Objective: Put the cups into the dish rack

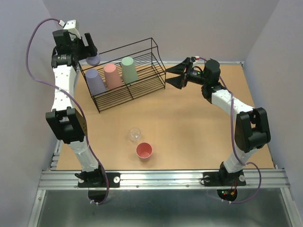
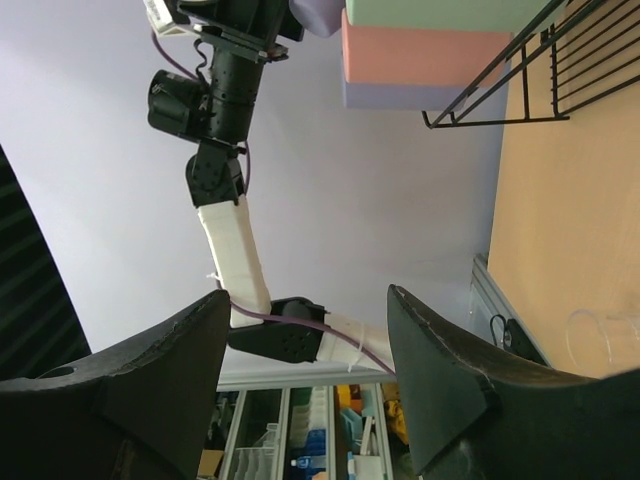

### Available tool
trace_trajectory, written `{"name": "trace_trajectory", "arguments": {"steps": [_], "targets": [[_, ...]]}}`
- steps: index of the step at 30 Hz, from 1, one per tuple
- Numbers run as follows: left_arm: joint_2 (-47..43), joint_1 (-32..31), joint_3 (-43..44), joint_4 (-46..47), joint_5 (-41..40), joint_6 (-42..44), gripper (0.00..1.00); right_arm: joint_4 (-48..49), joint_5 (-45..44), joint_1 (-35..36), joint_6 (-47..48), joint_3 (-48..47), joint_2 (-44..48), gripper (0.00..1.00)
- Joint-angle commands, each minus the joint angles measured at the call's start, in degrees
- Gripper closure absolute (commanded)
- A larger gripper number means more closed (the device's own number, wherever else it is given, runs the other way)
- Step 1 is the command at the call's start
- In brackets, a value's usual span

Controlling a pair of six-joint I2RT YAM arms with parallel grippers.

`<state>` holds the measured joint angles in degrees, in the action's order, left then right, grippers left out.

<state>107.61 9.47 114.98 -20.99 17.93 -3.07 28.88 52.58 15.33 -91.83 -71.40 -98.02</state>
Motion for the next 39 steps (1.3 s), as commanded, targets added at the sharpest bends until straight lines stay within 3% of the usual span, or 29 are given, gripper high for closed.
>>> {"name": "trace_trajectory", "arguments": {"steps": [1,7,9,14,16,17,19,21,25,30,39], "targets": [[-6.54,0.19,3.23,2.18,-3.96,-1.32,0.01,-0.4,1.12,-0.3,2.09,-0.76,1.86,0.31],[-9.17,0.19,3.59,3.06,-3.78,-2.9,0.01,-5.67,1.12,-0.3,6.05,-1.82,3.0,0.31],[-10.31,0.19,3.59,3.33,-4.48,-4.21,0.01,-12.51,1.12,-0.3,10.42,-3.56,2.92,0.32],[-15.13,0.11,2.54,3.77,-7.47,-9.58,0.01,-43.65,0.87,0.05,32.09,-12.0,0.81,0.34],[-16.9,0.19,0.0,4.03,-7.74,-11.25,0.01,-52.31,-2.28,1.62,38.71,-15.6,0.29,0.34],[-18.82,0.19,-1.24,4.12,-7.65,-11.95,0.01,-61.57,-4.04,2.67,46.32,-17.27,-0.15,0.34],[-21.46,0.02,-5.35,4.91,-6.25,-13.01,0.01,-75.64,-12.09,7.76,57.13,-23.68,-2.17,0.34],[-23.05,-0.33,-9.05,5.17,-5.63,-13.71,0.01,-81.86,-17.39,14.5,61.58,-27.37,-4.1,0.34],[-26.13,-1.83,-11.87,4.91,-5.72,-13.89,0.01,-84.96,-25.4,23.05,63.62,-23.03,-1.93,0.34],[-29.82,-5.07,-14.25,4.21,-6.33,-13.37,0.01,-83.46,-27.79,31.66,62.74,-16.76,1.69,0.35],[-38.87,-6.31,-22.78,3.77,-6.07,-15.04,0.01,-81.8,-33.86,40.47,59.49,-11.76,1.87,0.37]]}}
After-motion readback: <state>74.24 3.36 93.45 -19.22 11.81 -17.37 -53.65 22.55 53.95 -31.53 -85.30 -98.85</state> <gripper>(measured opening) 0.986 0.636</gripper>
